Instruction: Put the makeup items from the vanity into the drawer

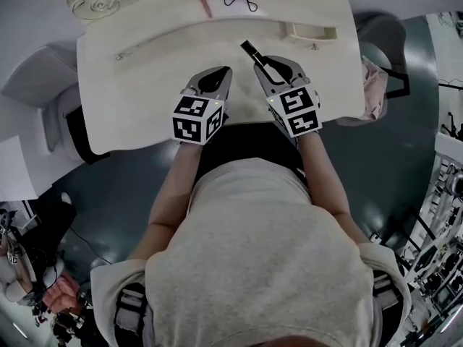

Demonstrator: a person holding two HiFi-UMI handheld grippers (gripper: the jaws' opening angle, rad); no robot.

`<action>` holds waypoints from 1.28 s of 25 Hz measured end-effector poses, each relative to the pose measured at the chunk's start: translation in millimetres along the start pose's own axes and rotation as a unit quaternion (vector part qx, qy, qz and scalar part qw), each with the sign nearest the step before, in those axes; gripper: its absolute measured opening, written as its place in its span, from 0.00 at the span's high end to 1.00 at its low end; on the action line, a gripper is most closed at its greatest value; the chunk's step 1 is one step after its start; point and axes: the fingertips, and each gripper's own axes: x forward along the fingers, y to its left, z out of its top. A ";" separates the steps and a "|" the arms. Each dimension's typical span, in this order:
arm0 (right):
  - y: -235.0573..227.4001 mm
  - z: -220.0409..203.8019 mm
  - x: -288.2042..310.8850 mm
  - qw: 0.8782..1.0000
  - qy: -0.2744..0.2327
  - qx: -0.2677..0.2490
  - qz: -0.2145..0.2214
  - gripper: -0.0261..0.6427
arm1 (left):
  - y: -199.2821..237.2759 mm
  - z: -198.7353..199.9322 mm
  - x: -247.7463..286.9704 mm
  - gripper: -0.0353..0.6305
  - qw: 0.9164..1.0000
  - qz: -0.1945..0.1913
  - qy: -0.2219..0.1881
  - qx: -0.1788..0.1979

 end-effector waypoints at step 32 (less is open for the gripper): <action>-154.0 -18.7 -61.4 0.999 -0.016 0.005 -0.034 0.82 | -96.9 59.4 119.4 0.93 0.996 -0.063 -0.007 0.059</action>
